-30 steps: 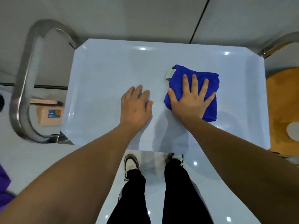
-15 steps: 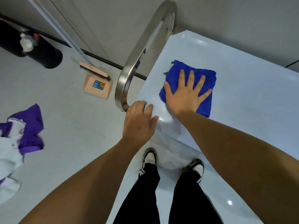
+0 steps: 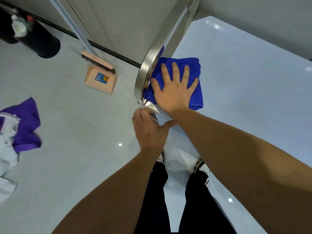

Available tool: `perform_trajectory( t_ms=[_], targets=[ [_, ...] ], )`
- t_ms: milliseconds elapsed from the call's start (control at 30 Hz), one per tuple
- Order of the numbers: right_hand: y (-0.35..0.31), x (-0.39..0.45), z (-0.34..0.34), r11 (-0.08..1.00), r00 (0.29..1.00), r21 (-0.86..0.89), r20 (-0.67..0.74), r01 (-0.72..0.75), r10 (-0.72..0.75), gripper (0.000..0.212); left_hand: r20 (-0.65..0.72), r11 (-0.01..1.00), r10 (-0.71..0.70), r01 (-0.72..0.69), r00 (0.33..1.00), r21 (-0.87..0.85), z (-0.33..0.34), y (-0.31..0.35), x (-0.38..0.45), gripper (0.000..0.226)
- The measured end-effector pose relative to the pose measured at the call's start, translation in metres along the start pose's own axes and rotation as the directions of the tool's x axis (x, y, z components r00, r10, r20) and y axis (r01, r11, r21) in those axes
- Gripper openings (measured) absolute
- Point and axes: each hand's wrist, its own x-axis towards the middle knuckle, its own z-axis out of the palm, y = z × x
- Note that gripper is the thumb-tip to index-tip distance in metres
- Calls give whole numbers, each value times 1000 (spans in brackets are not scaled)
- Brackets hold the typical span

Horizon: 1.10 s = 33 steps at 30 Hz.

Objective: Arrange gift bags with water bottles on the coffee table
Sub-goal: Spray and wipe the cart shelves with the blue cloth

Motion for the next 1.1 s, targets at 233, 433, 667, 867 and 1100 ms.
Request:
perform_trajectory(
  t_ms=[233, 433, 667, 867, 1100],
  targets=[
    [9, -57, 11, 996, 996, -24, -7, 84, -84, 66, 122, 984, 145, -156, 982, 89, -12, -17, -5, 53],
    [62, -89, 4, 976, 983, -115, 14, 186, -186, 70, 233, 943, 142, -203, 962, 265, -21, 10, -31, 27],
    [160, -131, -15, 980, 985, -103, 39, 171, -168, 76, 177, 894, 312, -352, 933, 277, 16, 60, -85, 25],
    [256, -169, -37, 1000, 1000, -23, -24, -9, 8, 76, 325, 763, 539, -614, 777, 203, 73, 108, -130, 18],
    [391, -224, -63, 958, 954, 30, -83, -286, 288, 77, 507, 492, 707, -858, 493, 150, 148, 166, -214, 50]
  ],
)
